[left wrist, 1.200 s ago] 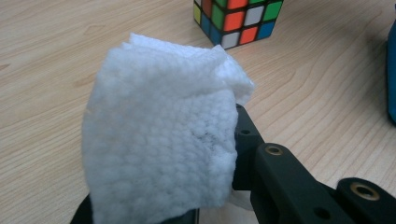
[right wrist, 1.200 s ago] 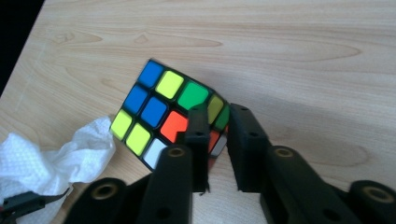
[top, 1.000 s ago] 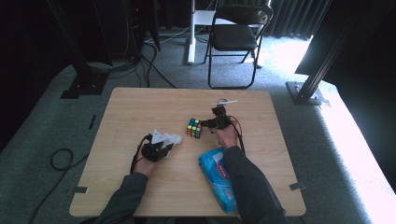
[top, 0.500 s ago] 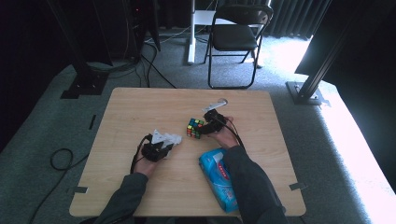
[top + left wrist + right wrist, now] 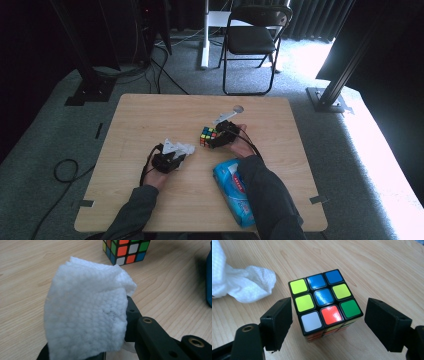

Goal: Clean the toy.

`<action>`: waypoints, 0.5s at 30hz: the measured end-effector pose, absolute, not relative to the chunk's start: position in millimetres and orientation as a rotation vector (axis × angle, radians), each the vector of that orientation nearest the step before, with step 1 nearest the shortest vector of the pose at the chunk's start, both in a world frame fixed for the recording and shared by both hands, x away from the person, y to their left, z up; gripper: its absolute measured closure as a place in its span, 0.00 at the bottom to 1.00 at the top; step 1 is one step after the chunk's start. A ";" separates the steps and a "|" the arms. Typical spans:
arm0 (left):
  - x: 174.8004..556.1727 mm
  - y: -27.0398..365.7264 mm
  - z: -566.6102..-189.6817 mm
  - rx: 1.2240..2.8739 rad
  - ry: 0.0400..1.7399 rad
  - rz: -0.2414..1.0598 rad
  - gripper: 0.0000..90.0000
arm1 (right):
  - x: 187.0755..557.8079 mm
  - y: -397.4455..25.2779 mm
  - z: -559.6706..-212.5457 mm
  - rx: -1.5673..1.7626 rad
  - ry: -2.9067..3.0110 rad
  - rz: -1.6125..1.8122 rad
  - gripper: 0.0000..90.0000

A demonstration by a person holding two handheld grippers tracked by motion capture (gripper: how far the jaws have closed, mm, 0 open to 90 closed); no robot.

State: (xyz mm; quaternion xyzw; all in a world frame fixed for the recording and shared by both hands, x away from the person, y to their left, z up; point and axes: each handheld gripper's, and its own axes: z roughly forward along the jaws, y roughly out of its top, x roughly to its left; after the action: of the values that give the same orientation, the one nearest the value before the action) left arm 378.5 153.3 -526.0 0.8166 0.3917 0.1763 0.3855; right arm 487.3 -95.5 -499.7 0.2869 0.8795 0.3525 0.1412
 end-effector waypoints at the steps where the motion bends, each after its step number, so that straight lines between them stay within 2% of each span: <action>1: 378.5 153.4 -525.9 2.081 0.997 0.450 0.92 | 488.1 -94.7 -499.7 0.825 2.546 1.015 0.24; 8: 378.1 153.7 -525.1 2.076 0.995 0.451 0.92 | 491.9 -87.8 -504.3 0.768 2.584 0.972 0.27; 15: 378.1 153.4 -524.8 2.077 0.994 0.451 0.92 | 490.9 -89.0 -507.4 0.771 2.583 0.952 0.36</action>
State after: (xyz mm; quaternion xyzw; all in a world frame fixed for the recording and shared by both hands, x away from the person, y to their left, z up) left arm 378.1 153.4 -524.8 0.8161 0.3906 0.1773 0.3873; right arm 490.9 -89.0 -507.4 0.2668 0.8946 0.3296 0.1409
